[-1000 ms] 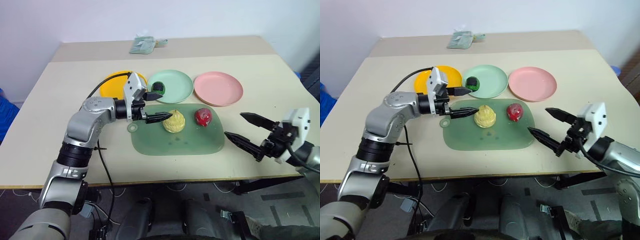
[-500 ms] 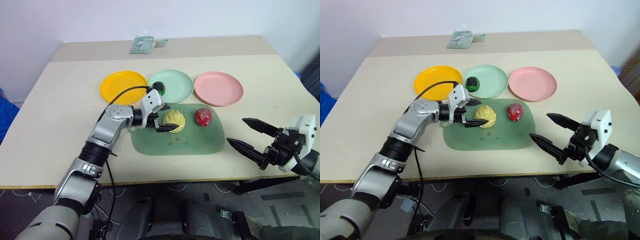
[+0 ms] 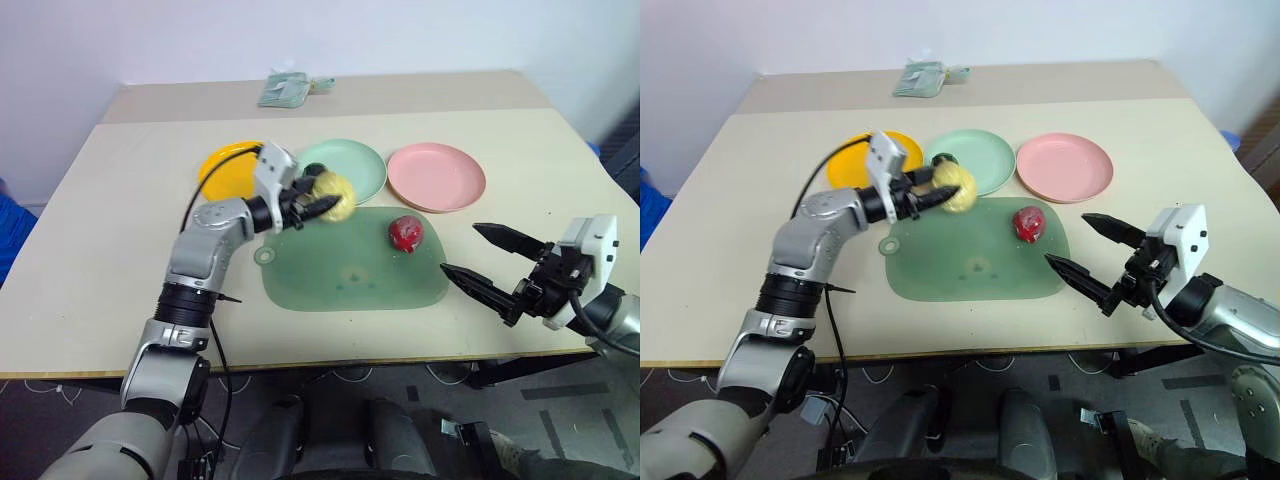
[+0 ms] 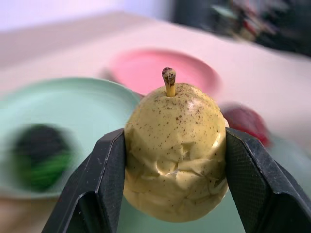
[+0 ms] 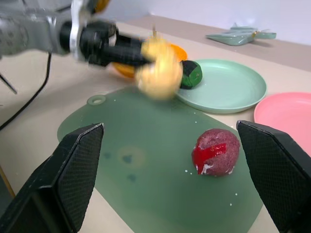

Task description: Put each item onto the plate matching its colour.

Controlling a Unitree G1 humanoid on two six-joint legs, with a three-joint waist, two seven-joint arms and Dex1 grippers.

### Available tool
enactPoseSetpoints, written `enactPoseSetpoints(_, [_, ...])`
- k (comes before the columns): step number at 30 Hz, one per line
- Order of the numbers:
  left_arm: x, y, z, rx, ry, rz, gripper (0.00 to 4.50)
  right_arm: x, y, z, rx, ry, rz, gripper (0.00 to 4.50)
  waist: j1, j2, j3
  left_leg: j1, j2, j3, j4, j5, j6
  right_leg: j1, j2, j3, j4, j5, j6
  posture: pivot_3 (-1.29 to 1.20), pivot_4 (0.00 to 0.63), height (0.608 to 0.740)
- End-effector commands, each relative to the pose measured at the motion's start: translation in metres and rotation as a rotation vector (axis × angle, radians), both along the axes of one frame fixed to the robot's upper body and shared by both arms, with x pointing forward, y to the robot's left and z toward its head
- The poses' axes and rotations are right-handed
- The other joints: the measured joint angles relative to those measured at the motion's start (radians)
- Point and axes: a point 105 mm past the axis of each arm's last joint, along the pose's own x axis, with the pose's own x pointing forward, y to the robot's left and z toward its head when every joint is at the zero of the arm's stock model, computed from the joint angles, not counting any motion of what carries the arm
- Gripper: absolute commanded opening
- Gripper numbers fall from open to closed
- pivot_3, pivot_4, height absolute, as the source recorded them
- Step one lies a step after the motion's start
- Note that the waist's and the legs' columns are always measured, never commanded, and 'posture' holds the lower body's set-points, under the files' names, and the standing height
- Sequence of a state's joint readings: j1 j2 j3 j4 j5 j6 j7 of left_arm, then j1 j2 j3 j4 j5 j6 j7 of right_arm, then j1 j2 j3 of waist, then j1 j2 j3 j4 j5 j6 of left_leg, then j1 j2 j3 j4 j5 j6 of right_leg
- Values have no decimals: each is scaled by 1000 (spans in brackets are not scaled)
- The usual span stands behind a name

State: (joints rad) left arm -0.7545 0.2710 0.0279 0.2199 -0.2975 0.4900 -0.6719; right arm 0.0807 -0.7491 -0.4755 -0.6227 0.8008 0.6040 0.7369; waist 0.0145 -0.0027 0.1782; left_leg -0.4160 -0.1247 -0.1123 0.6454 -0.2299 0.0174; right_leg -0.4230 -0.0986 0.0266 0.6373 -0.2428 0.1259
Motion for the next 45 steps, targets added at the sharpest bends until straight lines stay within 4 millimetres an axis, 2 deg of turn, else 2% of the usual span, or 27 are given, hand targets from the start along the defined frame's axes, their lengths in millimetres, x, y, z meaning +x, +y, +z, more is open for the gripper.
enactPoseSetpoints(1, [23,41,48,-78,-137,318,2695,6,7,12,-18,-59,22,4500,1,-1,0,0,0,0,0,0,0,0,0,0,0,0,0,0,150,740])
enactPoseSetpoints(5, [44,82,51,-67,-145,649,2695,21,16,17,2,-104,37,4500,4,-2,0,0,-1,0,1,0,0,0,0,0,0,1,1,0,150,740])
enactPoseSetpoints(7, [52,91,44,-62,-126,742,2695,32,24,21,16,-138,46,4500,1,-2,0,0,-1,1,1,1,-2,0,0,0,0,1,2,0,150,740])
enactPoseSetpoints(11, [62,90,32,-65,-95,789,2695,50,40,28,45,-197,67,4500,2,-2,0,-1,-1,1,1,2,-4,0,0,0,0,1,2,0,150,740])
enactPoseSetpoints(17, [71,88,19,-40,-76,807,2695,68,60,28,42,-235,111,4500,-2,-2,0,-5,-2,1,2,3,-5,-4,0,0,0,1,2,0,150,740])
enactPoseSetpoints(23, [77,87,10,-44,-47,816,2695,78,75,32,56,-258,151,4500,-2,-2,0,-5,-2,1,2,3,-5,-4,0,0,1,1,2,0,150,740])
enactPoseSetpoints(26, [78,88,6,-43,-35,823,3716,80,78,34,59,-262,158,4500,-2,-2,0,-5,-2,1,2,3,-5,-4,0,0,1,2,2,0,150,740])
enactPoseSetpoints(27, [78,87,4,-42,-33,822,4194,80,79,34,58,-263,158,4500,-2,-2,0,-5,-2,1,2,3,-5,-4,0,0,1,2,2,0,150,740])
enactPoseSetpoints(28, [78,86,3,-44,-29,818,4453,80,79,34,58,-264,158,4500,-2,-2,0,-5,-2,1,2,3,-5,-4,0,0,1,2,2,0,150,740])
enactPoseSetpoints(31, [75,81,5,-77,-40,792,4453,80,79,36,53,-267,153,4500,-2,-2,0,-5,-2,1,2,3,-5,-4,0,0,1,2,2,0,150,740])
enactPoseSetpoints(34, [64,81,16,-136,-91,754,4453,78,79,36,47,-265,149,4500,-4,-2,0,-5,-2,1,2,3,-5,-5,0,0,1,2,2,0,150,740])
enactPoseSetpoints(36, [48,80,22,-142,-141,715,4453,77,79,33,40,-251,142,4500,-9,-2,0,-5,-2,1,2,3,-5,-5,0,0,2,2,2,0,150,740])
enactPoseSetpoints(39, [8,74,32,-136,-282,537,4453,83,75,21,14,-202,104,4500,-27,-1,0,-5,-1,1,1,3,-5,-7,0,1,3,1,2,0,150,740])
enactPoseSetpoints(44, [-60,70,25,-160,-224,183,4453,90,69,3,-13,-132,81,4500,-29,-1,-1,-5,0,2,1,2,-5,-7,0,2,4,1,2,0,150,740])
enactPoseSetpoints(45, [-78,71,22,-121,-222,93,4453,93,67,-3,-22,-110,77,4500,-28,-1,-1,-5,0,2,1,2,-4,-7,0,2,4,1,2,0,150,740])
